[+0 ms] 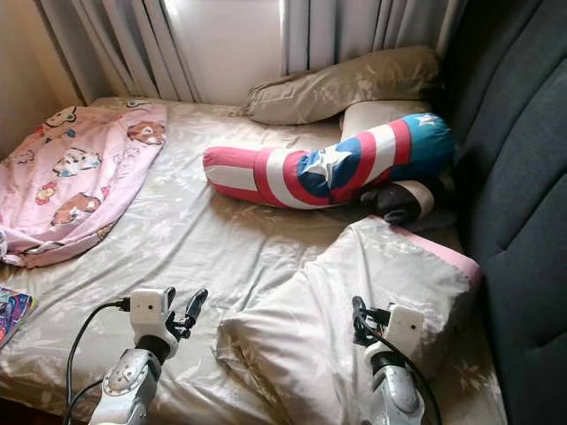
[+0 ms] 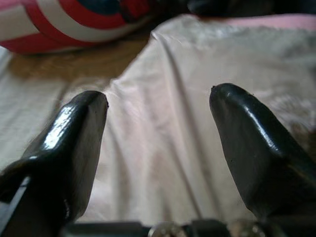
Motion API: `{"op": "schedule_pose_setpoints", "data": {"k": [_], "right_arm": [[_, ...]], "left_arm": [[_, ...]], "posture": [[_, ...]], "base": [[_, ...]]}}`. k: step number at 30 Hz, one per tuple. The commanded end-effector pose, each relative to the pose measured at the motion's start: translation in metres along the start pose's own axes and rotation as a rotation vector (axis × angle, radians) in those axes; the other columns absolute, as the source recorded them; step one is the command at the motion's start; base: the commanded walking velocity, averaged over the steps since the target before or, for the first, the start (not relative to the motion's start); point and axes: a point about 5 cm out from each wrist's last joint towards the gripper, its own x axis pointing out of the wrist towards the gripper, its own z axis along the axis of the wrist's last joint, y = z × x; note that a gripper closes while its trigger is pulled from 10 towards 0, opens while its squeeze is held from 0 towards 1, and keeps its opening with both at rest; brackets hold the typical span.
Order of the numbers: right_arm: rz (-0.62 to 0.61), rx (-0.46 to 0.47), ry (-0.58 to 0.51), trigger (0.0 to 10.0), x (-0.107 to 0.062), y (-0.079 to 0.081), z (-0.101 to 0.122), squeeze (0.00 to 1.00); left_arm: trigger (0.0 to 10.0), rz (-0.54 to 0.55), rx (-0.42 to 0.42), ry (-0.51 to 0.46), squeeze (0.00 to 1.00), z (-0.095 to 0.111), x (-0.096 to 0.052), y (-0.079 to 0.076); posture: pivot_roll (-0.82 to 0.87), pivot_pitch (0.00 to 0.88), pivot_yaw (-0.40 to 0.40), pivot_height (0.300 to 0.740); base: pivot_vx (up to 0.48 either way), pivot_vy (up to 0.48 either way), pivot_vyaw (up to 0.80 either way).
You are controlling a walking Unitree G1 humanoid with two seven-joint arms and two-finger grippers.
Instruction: Clean up the room
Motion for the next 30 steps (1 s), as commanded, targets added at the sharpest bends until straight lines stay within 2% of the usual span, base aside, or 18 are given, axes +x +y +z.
{"op": "schedule_pose_setpoints", "data": {"k": [1,4,13,18,30], "right_arm": [[-0.008,-0.007,0.04,10.0,-0.002,-0.001,-0.007,0.0],[-0.007,-0.005,0.037,10.0,-0.002,-0.001,-0.007,0.0],[-0.025,-0.022,0.088,10.0,0.0,-0.005,-0.01,0.0],[-0.014,-0.023,0.079,10.0,0.002,-0.005,-0.008,0.0],[0.001,-0.044,0.091,10.0,0.007,-0.004,-0.004,0.0]], "left_arm": [[10.0,0.001,0.002,0.005,0.0,0.0,0.0,0.0],[10.0,-0.001,0.001,0.003,0.0,0.001,0.0,0.0],[10.0,-0.004,0.006,-0.006,0.0,0.005,0.002,0.002],[10.0,-0.004,0.001,-0.011,0.0,0.006,0.003,0.001],[10.0,-0.014,-0.015,-0.028,0.0,0.011,0.005,-0.002]], "posture": [[0.01,0.034,0.015,0.708],[0.01,0.035,0.016,0.693],[0.01,0.038,0.019,0.693],[0.02,0.04,0.018,0.668],[0.02,0.04,0.014,0.668]], "base": [[0.0,0.0,0.0],[0.0,0.0,0.0],[0.0,0.0,0.0],[0.0,0.0,0.0],[0.0,0.0,0.0]]}}
